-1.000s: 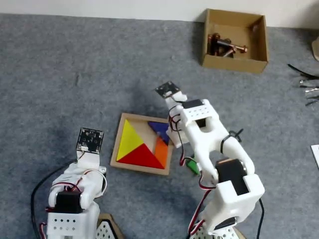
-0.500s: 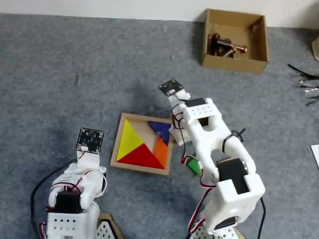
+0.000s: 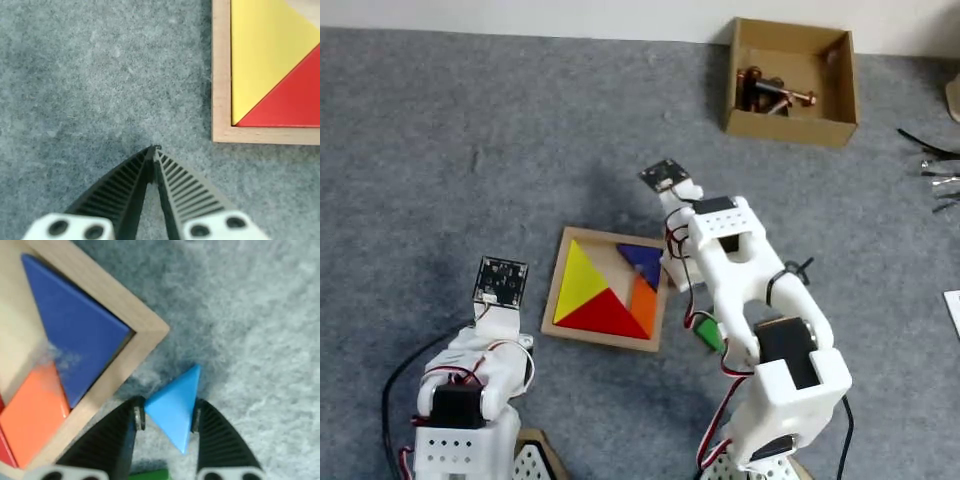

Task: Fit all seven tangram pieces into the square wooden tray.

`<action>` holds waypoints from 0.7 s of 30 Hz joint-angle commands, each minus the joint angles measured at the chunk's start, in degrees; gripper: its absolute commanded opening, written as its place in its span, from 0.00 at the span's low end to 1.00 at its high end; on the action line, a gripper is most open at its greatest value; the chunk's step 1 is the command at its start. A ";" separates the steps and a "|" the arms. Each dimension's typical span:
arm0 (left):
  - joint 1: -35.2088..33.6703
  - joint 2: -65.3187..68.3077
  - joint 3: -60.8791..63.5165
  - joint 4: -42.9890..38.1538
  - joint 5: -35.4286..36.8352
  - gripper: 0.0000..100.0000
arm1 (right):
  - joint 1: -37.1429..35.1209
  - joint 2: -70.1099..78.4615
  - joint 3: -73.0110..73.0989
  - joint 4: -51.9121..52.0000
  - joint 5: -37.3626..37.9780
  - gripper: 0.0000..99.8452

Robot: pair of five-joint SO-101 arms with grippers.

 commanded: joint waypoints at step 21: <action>-0.57 -0.31 1.10 0.26 -0.53 0.01 | -0.22 0.13 -0.84 -0.66 0.44 0.00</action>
